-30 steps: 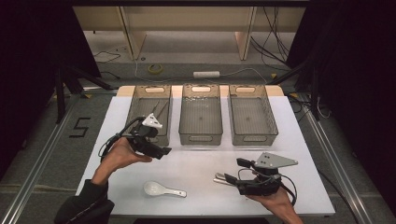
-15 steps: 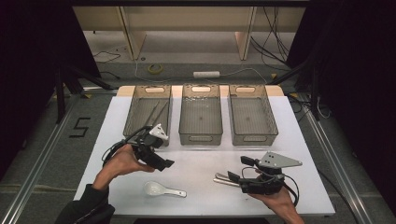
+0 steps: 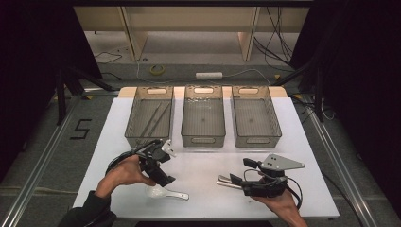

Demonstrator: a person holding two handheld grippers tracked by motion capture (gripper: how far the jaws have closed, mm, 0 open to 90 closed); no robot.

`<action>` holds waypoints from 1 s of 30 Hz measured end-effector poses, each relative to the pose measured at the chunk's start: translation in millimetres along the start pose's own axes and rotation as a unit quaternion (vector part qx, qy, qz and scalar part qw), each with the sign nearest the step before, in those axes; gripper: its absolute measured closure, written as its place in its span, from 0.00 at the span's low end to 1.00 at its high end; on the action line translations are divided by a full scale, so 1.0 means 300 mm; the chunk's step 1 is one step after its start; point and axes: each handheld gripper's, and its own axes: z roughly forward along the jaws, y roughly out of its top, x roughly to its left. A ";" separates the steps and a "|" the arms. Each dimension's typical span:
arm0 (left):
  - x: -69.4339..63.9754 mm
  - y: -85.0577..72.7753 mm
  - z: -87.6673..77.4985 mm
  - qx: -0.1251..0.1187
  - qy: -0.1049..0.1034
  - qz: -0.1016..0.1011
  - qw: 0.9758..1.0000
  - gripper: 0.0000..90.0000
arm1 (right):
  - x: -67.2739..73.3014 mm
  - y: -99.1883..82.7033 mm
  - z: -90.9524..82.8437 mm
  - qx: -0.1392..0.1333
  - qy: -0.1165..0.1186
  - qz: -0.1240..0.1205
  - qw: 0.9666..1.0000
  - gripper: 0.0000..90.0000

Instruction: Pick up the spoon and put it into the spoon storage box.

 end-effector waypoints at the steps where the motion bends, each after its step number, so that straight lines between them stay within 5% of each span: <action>1: -0.005 -0.001 0.004 0.004 -0.001 0.002 1.000 0.18 | 0.001 0.000 0.000 0.000 0.001 0.000 1.000 0.28; 12: -0.060 -0.008 0.052 0.051 -0.020 0.039 0.998 0.21 | -0.003 -0.002 0.002 0.002 0.002 -0.001 1.000 0.28; 21: -0.117 -0.019 0.097 0.079 -0.032 0.081 0.993 0.26 | 0.005 0.000 0.003 0.007 0.002 -0.004 1.000 0.28; 30: -0.129 -0.033 0.115 0.082 -0.040 0.100 0.991 0.46 | 0.011 0.001 0.009 0.012 0.002 -0.007 1.000 0.28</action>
